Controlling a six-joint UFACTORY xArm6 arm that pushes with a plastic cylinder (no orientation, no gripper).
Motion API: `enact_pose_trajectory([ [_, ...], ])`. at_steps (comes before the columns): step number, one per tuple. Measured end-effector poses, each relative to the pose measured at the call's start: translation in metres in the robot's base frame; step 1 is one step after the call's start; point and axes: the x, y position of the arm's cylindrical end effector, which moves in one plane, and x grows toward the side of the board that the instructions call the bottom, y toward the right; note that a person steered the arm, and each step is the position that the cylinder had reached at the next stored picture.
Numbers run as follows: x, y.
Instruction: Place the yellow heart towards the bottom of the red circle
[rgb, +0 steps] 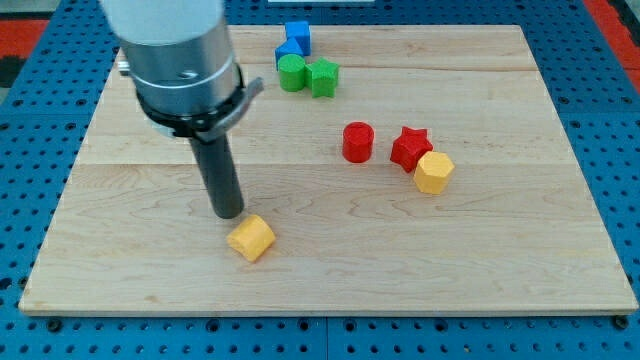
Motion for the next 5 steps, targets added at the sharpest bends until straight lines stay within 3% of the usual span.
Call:
enact_pose_trajectory([
  [2, 0.102, -0.036],
  [3, 0.1, -0.01],
  [4, 0.052, -0.005],
  [5, 0.024, 0.046],
])
